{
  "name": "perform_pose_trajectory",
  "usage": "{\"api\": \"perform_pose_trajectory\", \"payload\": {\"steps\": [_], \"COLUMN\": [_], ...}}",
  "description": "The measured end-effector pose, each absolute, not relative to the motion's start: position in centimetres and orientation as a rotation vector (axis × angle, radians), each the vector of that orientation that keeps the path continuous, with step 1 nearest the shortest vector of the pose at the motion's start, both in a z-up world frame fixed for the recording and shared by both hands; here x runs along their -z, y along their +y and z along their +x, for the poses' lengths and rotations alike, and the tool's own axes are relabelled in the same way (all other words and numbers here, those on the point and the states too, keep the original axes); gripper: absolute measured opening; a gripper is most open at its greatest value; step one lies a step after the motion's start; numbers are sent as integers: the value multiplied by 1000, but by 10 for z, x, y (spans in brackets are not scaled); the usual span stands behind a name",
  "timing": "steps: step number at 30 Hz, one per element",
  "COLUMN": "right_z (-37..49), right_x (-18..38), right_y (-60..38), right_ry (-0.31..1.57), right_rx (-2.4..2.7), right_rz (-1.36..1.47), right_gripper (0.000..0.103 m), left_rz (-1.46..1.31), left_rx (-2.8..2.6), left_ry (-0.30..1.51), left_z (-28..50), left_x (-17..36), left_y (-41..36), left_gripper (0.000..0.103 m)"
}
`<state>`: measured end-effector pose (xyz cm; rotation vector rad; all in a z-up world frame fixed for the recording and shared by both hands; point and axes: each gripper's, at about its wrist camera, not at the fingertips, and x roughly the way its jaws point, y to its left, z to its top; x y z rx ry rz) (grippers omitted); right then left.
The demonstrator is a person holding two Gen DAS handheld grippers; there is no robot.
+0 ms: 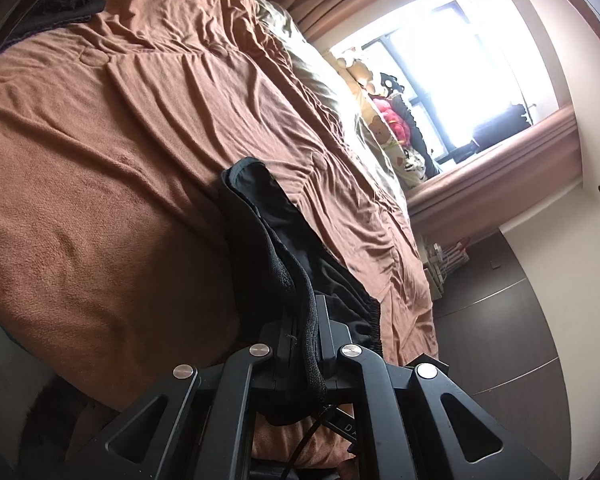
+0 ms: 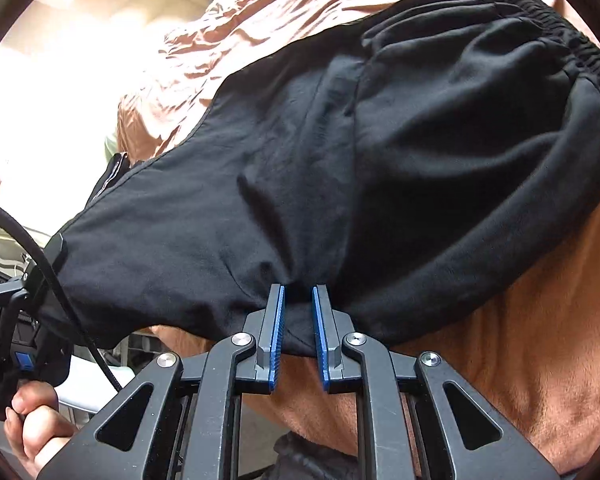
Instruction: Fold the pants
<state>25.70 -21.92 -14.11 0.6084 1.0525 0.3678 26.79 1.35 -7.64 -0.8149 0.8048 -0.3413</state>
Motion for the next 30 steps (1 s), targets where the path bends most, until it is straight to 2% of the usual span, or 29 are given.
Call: {"api": "perform_pose_trajectory", "payload": {"steps": [12,14,16,19,22,30], "right_z": [213,203,192,177,162,128], "right_x": [109,106,101,95,95,96], "right_y": [-314,-333,-349,-364,-374,-398], "right_ry": [911,889,858,810,794,786], "right_rx": [-284,-263,-235,-198,-158,-56], "right_rz": [691,697,694,691,685,753], "right_gripper": [12,20,47,63,66,67], "left_rz": [-718,-709,-696,-675,-656,-597], "left_rx": [459,490,519,558,597,671], "left_ry": [808,813,820,840,864,938], "left_z": [290,291,295,300,305,309], "left_x": [48,46,45,45,48,64], "left_y": [-47,-61,-76,-100,-123,-176], "left_gripper": [7,7,7,7,7,7]}}
